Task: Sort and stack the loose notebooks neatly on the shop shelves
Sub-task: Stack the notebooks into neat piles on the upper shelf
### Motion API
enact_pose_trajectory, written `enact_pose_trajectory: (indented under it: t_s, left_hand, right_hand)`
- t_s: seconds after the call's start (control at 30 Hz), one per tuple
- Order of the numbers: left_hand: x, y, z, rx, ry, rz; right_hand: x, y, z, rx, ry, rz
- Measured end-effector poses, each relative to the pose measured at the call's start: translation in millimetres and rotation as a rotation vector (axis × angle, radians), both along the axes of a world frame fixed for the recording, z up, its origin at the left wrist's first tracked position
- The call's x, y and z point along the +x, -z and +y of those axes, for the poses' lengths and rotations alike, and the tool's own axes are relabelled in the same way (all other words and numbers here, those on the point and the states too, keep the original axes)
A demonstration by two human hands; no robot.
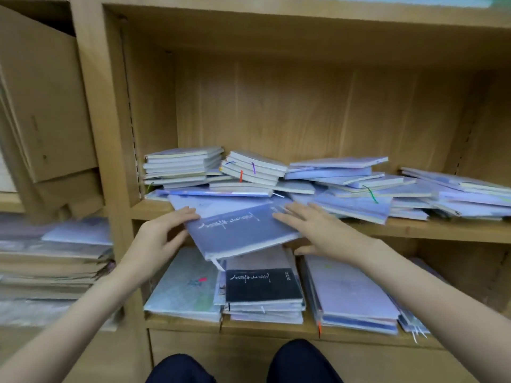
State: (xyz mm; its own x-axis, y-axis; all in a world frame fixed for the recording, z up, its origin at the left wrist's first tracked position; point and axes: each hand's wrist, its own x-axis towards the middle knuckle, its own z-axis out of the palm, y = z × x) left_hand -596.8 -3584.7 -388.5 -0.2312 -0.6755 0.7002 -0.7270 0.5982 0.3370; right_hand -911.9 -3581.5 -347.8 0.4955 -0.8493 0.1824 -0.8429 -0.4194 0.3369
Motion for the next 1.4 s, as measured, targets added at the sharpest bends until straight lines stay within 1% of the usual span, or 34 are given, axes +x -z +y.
enact_pose_trajectory:
  t_s: [0.07,0.1,0.17,0.23,0.27,0.3,0.33,0.37,0.4,0.47,0.5,0.53,0.57,0.6,0.67,0.73,0.8,0.87,0.93,1.0,1.03,1.1,1.17,1.2,1.23,1.3,1.33,1.4]
  left_hand:
    - [-6,-4,9,0.195,0.054,0.22]
    - [-8,-7,14,0.283,0.086,0.373]
    - [-10,-11,24,0.427,0.138,0.703]
    - [-8,-11,30,0.579,0.165,0.932]
    - [-6,-9,30,0.646,0.174,0.995]
    - [-4,-6,30,0.704,0.174,1.03]
    - [-3,-3,31,0.749,0.161,1.029]
    - [-3,0,31,0.777,0.155,1.027]
    - [-4,3,31,0.793,0.163,1.032]
    - [-7,7,31,0.802,0.182,1.057]
    - [-8,8,30,0.805,0.186,1.064]
    - [-7,10,30,0.81,0.185,1.06]
    - [-5,12,33,0.814,0.183,1.044]
    - [-2,16,38,0.826,0.185,1.017]
    - [6,30,54,0.865,0.211,0.953]
    - [10,52,77,0.923,0.215,0.871]
    - [11,78,93,0.984,0.161,0.752]
    - [6,103,101,1.033,0.09,0.621]
    - [4,122,100,1.081,0.046,0.583]
    - [3,130,95,1.123,0.05,0.606]
    - [2,130,90,1.117,0.057,0.597]
    - [-1,124,76,1.095,0.071,0.582]
    - [-10,118,58,1.088,0.09,0.617]
    - [-18,116,49,1.094,0.101,0.651]
    - [-27,115,40,1.11,0.109,0.7]
    - [-51,116,18,1.155,0.146,0.842]
    - [-64,118,6,1.175,0.162,0.913]
    - [-91,121,-19,1.185,0.155,0.996]
  right_hand:
    - [20,10,0,-0.131,-0.142,-0.062]
    - [26,12,0,-0.213,-0.204,-0.103]
    - [35,14,7,-0.266,-0.269,-0.127]
    - [45,17,19,-0.241,-0.326,-0.123]
    - [49,18,24,-0.186,-0.35,-0.147]
    - [48,21,26,-0.083,-0.325,-0.21]
    - [46,20,29,0.147,-0.244,-0.349]
    - [44,19,30,0.304,-0.167,-0.525]
    - [45,22,29,0.332,-0.132,-0.722]
    - [49,29,22,0.301,-0.029,-1.096]
    - [53,34,19,0.353,0.007,-1.265]
    - [58,41,19,0.436,0.019,-1.383]
    - [61,47,19,0.502,0.024,-1.455]
    - [62,53,23,0.532,0.039,-1.479]
    - [56,63,36,0.565,0.053,-1.436]
    - [47,80,45,0.689,0.061,-1.371]
    - [47,104,48,0.799,0.08,-1.342]
    - [53,135,45,0.781,0.082,-1.309]
    - [59,169,44,0.791,0.087,-1.334]
    - [58,193,44,0.825,0.169,-1.463]
    - [55,196,44,0.817,0.2,-1.523]
    - [45,194,36,0.76,0.213,-1.576]
    - [31,186,23,0.683,0.234,-1.609]
    - [22,182,16,0.651,0.25,-1.639]
    - [12,179,11,0.655,0.266,-1.73]
    - [-10,176,2,0.735,0.297,-1.936]
    - [-20,176,2,0.783,0.294,-1.984]
    - [-36,178,3,0.852,0.282,-1.904]
